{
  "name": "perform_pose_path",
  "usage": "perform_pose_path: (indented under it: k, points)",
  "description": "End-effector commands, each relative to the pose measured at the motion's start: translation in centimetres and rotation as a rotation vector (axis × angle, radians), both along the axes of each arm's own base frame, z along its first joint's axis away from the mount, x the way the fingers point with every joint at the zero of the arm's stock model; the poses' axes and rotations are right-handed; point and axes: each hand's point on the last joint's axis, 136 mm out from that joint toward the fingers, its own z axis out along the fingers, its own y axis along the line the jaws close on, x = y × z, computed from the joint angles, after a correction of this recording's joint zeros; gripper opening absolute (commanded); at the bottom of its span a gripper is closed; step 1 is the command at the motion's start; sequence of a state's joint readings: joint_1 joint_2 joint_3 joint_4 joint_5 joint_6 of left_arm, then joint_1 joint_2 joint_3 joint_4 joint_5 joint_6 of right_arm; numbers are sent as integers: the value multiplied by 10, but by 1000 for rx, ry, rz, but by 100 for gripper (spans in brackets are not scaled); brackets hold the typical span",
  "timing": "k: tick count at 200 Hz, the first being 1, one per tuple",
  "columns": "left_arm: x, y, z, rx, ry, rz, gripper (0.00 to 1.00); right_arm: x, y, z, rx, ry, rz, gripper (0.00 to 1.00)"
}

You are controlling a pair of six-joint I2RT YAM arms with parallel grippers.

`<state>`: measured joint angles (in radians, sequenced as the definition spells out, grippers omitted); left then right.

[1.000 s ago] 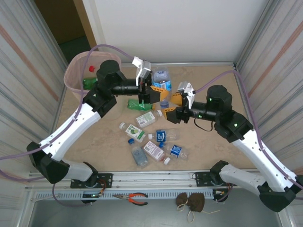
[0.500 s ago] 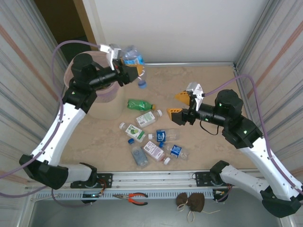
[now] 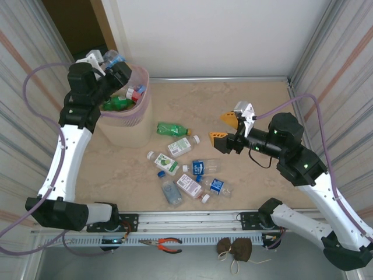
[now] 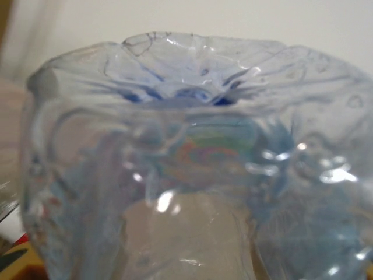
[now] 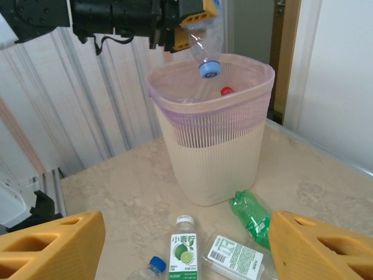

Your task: Put the plastic bottles in the bin

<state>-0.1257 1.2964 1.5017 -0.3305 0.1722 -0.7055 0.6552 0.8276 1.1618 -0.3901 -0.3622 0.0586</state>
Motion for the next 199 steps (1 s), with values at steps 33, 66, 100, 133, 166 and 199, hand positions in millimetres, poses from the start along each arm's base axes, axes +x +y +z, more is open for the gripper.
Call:
perform_pose_path:
  k: [33, 66, 100, 133, 166, 199]
  points:
    - [12, 66, -44, -262, 270, 410, 55, 0, -3, 6, 18, -17, -16, 73]
    - [37, 74, -70, -376, 342, 458, 58, 0, -3, 5, 21, -13, -17, 73]
    - [60, 74, -101, -447, 433, 503, 58, 0, -7, 3, 27, -7, -35, 73]
    - [84, 63, -127, -534, 482, 466, 59, -1, -11, 0, 32, 7, -52, 73]
    - [96, 60, -147, -546, 527, 465, 66, -1, -14, 0, 32, 5, -70, 73]
    - [89, 55, -146, -565, 537, 441, 75, 0, -14, 0, 30, 6, -74, 73]
